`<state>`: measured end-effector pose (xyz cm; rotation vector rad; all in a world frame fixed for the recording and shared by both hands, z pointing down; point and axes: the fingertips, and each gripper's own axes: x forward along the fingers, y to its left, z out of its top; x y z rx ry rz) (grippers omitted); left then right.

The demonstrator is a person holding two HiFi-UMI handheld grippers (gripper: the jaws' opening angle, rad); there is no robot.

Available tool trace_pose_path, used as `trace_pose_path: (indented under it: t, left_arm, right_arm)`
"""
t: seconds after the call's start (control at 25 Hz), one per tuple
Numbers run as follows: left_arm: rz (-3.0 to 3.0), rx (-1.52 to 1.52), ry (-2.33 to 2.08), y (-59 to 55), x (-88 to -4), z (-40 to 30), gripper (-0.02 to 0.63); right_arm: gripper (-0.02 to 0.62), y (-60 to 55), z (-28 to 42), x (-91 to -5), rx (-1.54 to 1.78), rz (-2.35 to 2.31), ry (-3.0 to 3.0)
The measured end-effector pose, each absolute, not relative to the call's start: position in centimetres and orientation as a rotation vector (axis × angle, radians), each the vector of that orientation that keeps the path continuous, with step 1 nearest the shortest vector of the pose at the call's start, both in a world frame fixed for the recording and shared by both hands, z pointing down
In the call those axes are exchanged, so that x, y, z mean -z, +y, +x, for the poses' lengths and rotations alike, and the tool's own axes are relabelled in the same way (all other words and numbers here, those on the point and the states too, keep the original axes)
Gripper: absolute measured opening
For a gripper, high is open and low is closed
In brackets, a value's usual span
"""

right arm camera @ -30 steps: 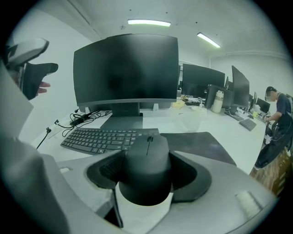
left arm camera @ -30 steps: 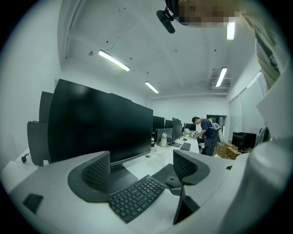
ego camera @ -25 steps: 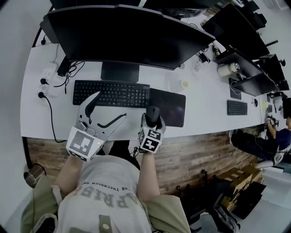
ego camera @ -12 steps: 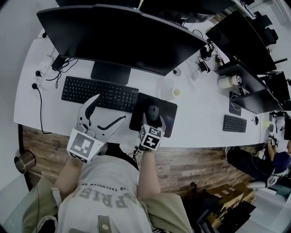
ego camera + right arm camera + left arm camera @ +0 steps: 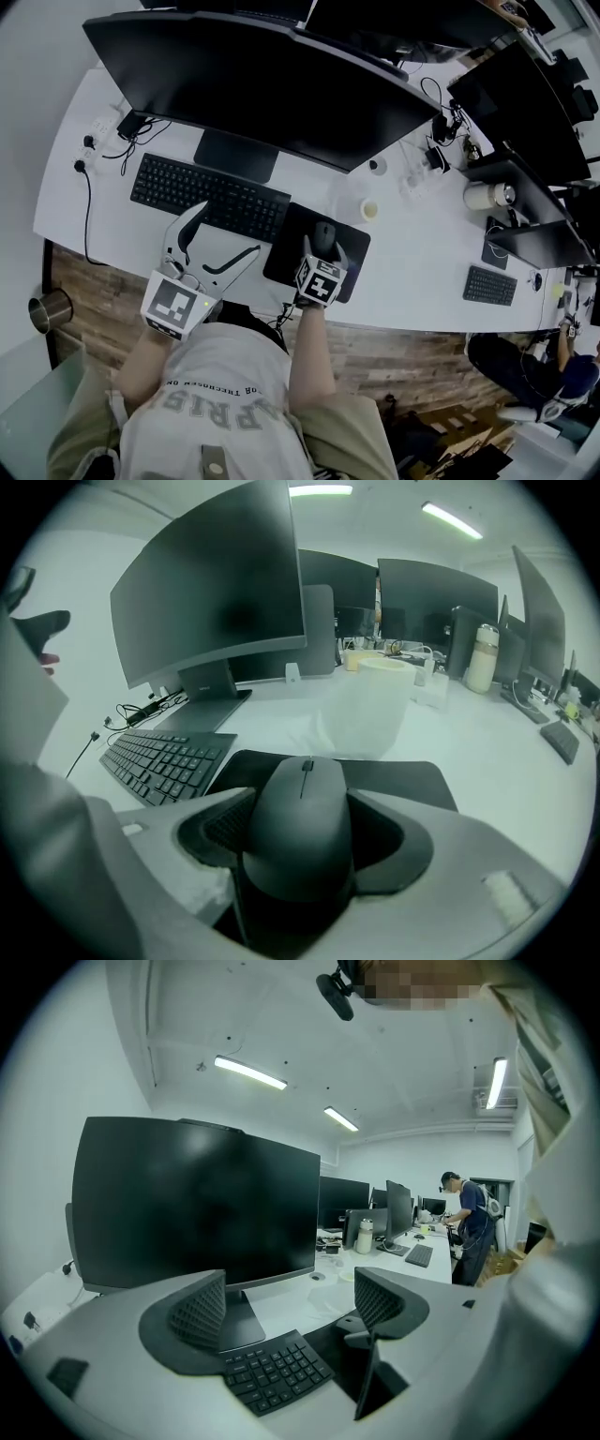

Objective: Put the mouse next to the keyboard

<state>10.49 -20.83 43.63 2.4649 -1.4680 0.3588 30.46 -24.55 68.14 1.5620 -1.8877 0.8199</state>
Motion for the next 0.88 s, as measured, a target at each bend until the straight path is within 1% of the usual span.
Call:
trace_pose_path:
  t: [0.56,0.72,0.88]
  left_arm:
    - [2.431,-0.401,-1.461,-21.1,-45.2,9.9,0.411]
    - [2.445,-0.395,-1.448,-21.0,-44.9,9.5,0.411]
    - [2.466,-0.370,-1.429,-20.9,-44.5,8.8,0.411]
  right_arm:
    - [0.308,-24.7,30.2,-69.5,-0.821,1.547,-1.905]
    - [0.321,-25.2,30.4,-67.2,-0.779,1.621,-1.968]
    - [0.321,-25.2,30.5,-62.4,-0.660,1.715,-2.070]
